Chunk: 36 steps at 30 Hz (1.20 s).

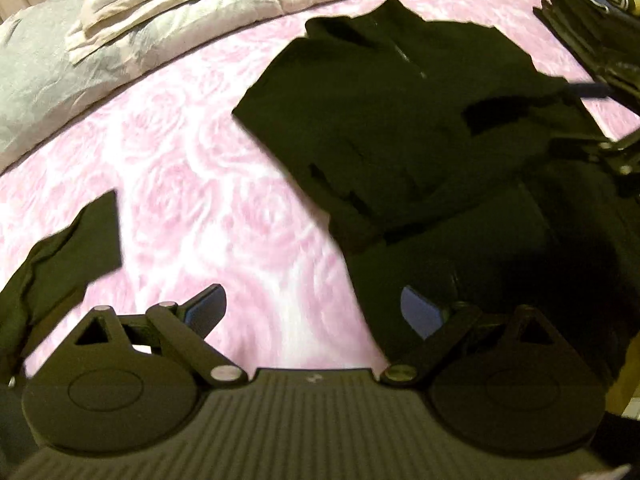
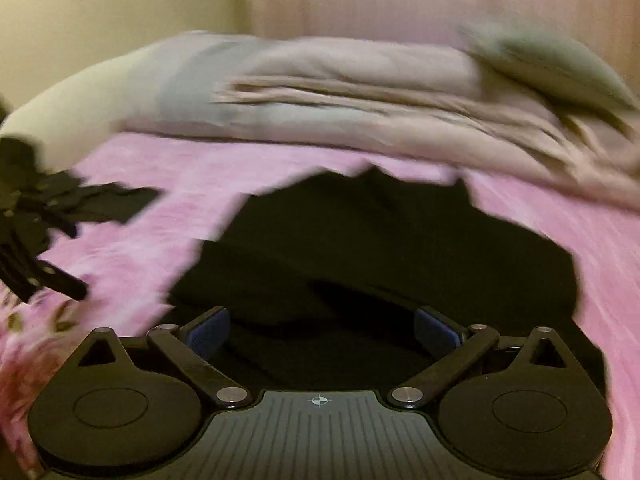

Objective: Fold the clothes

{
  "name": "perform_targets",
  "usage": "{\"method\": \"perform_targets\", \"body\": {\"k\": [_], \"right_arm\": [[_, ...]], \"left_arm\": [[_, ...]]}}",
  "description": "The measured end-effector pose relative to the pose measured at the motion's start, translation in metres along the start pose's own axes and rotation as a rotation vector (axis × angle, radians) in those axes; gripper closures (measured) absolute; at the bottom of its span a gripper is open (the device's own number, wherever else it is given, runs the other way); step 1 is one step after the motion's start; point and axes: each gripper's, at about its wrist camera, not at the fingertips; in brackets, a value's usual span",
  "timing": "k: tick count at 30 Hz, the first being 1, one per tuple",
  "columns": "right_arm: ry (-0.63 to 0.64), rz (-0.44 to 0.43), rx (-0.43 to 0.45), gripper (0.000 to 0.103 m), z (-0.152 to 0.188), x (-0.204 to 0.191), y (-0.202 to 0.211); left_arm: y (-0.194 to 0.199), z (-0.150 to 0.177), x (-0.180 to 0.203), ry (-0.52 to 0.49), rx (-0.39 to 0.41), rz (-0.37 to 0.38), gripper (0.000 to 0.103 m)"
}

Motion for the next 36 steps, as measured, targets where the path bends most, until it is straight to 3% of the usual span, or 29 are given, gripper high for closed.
{"method": "perform_targets", "body": {"k": [5,9,12,13,15,17,19,21,24,28,30,36], "right_arm": [[-0.182,0.201,-0.036,0.002,-0.003,0.079,0.003],[-0.254,0.325,-0.054,0.002,-0.007,0.140,0.007],[-0.205,0.380,-0.093,0.002,-0.009,0.169,-0.004],[-0.187,0.391,-0.115,0.002,-0.008,0.176,-0.012],[-0.142,0.412,-0.176,0.002,-0.006,0.187,-0.029],[-0.065,0.426,-0.246,0.002,-0.001,0.192,-0.049],[0.014,0.415,-0.286,0.002,0.004,0.194,-0.064],[0.064,0.429,-0.239,0.002,0.004,0.195,-0.061],[0.013,0.508,-0.160,0.002,0.006,0.212,-0.046],[-0.258,0.561,-0.150,0.002,0.021,0.254,-0.029],[-0.377,0.532,-0.166,0.002,0.033,0.270,-0.021],[-0.501,0.578,-0.147,0.002,0.050,0.282,0.004]], "left_arm": [[-0.040,-0.046,-0.018,0.047,0.047,0.071,0.013],[-0.081,-0.084,-0.032,0.057,0.031,0.110,0.024],[-0.115,-0.101,-0.028,-0.008,-0.040,0.174,0.060],[-0.123,-0.104,-0.023,-0.040,-0.062,0.188,0.066],[-0.130,-0.109,-0.011,-0.116,-0.097,0.206,0.092],[-0.125,-0.117,-0.006,-0.158,-0.093,0.205,0.099],[-0.105,-0.130,-0.019,-0.112,-0.003,0.168,0.099],[-0.085,-0.140,-0.040,-0.019,0.076,0.123,0.099],[-0.080,-0.143,-0.056,0.023,0.053,0.073,0.098],[-0.105,-0.127,-0.036,-0.080,-0.117,0.012,0.080],[-0.107,-0.117,-0.025,-0.098,-0.134,0.013,0.075],[-0.100,-0.097,0.012,-0.097,-0.130,0.066,0.065]]}}
Point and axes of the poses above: each gripper's, at about its wrist camera, not at the fingertips, and y roughly against the way its jaws point, x to its right, z to its underside, and after that the axes turned 7 degrees about -y, right-handed
